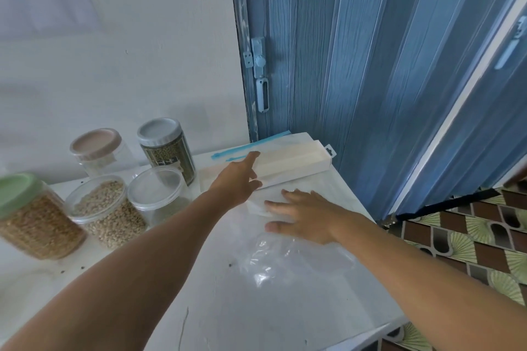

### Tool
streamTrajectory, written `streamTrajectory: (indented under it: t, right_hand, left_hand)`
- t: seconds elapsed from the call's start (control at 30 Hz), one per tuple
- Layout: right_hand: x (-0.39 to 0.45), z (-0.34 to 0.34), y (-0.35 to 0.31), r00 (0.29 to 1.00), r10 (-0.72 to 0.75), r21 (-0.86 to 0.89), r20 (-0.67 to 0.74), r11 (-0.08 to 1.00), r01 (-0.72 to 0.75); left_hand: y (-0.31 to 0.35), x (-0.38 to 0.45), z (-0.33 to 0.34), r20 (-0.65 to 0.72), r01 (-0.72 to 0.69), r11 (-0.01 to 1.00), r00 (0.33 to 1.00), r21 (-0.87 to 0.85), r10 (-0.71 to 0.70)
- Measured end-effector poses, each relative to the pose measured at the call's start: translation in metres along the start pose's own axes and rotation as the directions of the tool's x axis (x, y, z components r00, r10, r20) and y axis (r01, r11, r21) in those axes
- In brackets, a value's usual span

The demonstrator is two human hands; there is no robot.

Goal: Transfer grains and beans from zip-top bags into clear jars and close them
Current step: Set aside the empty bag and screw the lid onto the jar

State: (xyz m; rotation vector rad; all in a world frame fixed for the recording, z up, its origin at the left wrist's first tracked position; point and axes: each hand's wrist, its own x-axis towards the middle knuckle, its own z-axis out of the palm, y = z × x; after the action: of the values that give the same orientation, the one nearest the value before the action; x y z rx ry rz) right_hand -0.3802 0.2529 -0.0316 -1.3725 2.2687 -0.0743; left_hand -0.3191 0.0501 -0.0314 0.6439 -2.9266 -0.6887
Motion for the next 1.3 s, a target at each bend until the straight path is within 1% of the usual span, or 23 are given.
streamTrajectory:
  t: [0.1,0.23,0.3,0.37,0.5,0.6,0.67,0.77,0.8,0.87,0.93,1.0,1.07,1.17,1.23,1.3]
  right_hand:
    - [-0.002,-0.015,-0.009,0.996,-0.001,0.058,-0.094,0.998,0.007]
    - [0.002,-0.035,-0.035,0.983,-0.071,0.06,-0.17,0.995,0.082]
    - [0.006,-0.042,-0.054,0.968,-0.119,0.047,-0.221,0.99,0.132]
    - [0.01,-0.046,-0.079,0.948,-0.178,0.047,-0.264,0.979,0.197]
    - [0.02,-0.049,-0.137,0.902,-0.301,0.11,-0.309,0.931,0.349]
    - [0.03,-0.045,-0.188,0.843,-0.374,0.161,-0.386,0.873,0.46]
    - [0.039,-0.039,-0.225,0.822,-0.421,0.17,-0.383,0.843,0.511]
    - [0.053,-0.022,-0.28,0.809,-0.489,0.148,-0.327,0.819,0.555]
    - [0.059,-0.015,-0.298,0.811,-0.498,0.145,-0.308,0.817,0.557]
    - [0.07,-0.001,-0.332,0.831,-0.49,0.153,-0.262,0.829,0.537]
    - [0.084,0.015,-0.36,0.851,-0.478,0.151,-0.218,0.844,0.514]
    - [0.097,0.029,-0.384,0.872,-0.463,0.129,-0.162,0.866,0.483]
    - [0.108,0.044,-0.402,0.896,-0.432,0.099,-0.104,0.892,0.441]
    - [0.12,0.065,-0.417,0.933,-0.359,0.037,0.01,0.933,0.358]
    - [0.125,0.076,-0.424,0.947,-0.314,0.01,0.07,0.949,0.314]
    - [0.129,0.084,-0.428,0.958,-0.278,-0.018,0.076,0.96,0.28]
  left_hand:
    - [-0.002,-0.015,-0.016,-0.087,-0.021,1.0,0.996,0.02,0.023]
    - [-0.004,-0.048,-0.05,-0.208,-0.067,0.998,0.976,0.016,0.069]
    - [-0.01,-0.071,-0.07,-0.274,-0.058,0.998,0.96,0.016,0.06]
    - [-0.022,-0.097,-0.093,-0.353,-0.022,1.0,0.935,0.006,0.022]
    - [-0.065,-0.159,-0.133,-0.487,0.082,0.996,0.869,-0.035,-0.089]
    - [-0.107,-0.205,-0.154,-0.572,0.174,0.983,0.8,-0.066,-0.18]
    - [-0.136,-0.234,-0.166,-0.613,0.239,0.966,0.75,-0.102,-0.25]
    - [-0.184,-0.278,-0.178,-0.668,0.366,0.927,0.671,-0.078,-0.322]
    - [-0.2,-0.291,-0.181,-0.669,0.413,0.907,0.652,-0.082,-0.357]
    - [-0.232,-0.316,-0.187,-0.63,0.498,0.861,0.636,-0.104,-0.444]
    - [-0.265,-0.337,-0.192,-0.569,0.556,0.824,0.644,-0.111,-0.512]
    - [-0.294,-0.351,-0.197,-0.485,0.58,0.8,0.66,-0.156,-0.573]
    - [-0.318,-0.36,-0.201,-0.384,0.566,0.789,0.691,-0.238,-0.612]
    - [-0.342,-0.365,-0.201,-0.258,0.504,0.79,0.759,-0.35,-0.598]
    - [-0.354,-0.366,-0.197,-0.225,0.456,0.811,0.803,-0.366,-0.553]
    - [-0.363,-0.366,-0.192,-0.242,0.413,0.823,0.816,-0.39,-0.525]
